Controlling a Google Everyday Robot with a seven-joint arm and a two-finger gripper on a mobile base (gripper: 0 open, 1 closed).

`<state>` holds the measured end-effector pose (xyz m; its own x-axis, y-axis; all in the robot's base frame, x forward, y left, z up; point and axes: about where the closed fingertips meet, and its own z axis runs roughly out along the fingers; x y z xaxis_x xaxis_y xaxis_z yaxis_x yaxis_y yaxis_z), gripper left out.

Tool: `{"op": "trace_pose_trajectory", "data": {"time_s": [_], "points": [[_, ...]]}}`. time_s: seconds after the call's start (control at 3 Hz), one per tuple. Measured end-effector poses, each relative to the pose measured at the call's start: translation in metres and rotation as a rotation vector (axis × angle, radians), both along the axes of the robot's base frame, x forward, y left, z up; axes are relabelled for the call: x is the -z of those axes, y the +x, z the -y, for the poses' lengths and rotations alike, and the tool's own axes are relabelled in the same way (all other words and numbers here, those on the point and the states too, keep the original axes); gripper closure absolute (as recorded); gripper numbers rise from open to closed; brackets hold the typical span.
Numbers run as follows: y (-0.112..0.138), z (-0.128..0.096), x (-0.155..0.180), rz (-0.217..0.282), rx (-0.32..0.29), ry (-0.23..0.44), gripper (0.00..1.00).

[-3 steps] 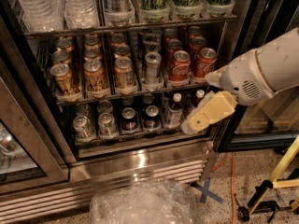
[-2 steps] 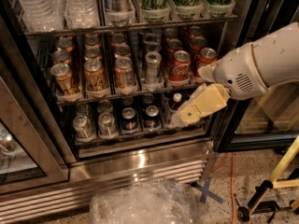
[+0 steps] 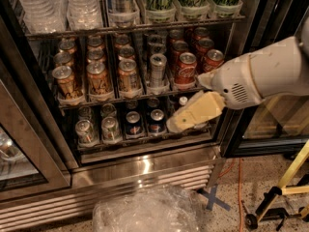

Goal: Pick orange can from middle shelf of fridge

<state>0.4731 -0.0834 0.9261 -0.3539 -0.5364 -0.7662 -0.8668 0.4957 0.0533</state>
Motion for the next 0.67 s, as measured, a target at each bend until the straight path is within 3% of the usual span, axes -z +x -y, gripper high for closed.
{"op": "trace_pose_trajectory", "data": {"time_s": [0.67], "points": [[0.017, -0.095, 0.036, -0.014, 0.080, 0.249, 0.00]]}}
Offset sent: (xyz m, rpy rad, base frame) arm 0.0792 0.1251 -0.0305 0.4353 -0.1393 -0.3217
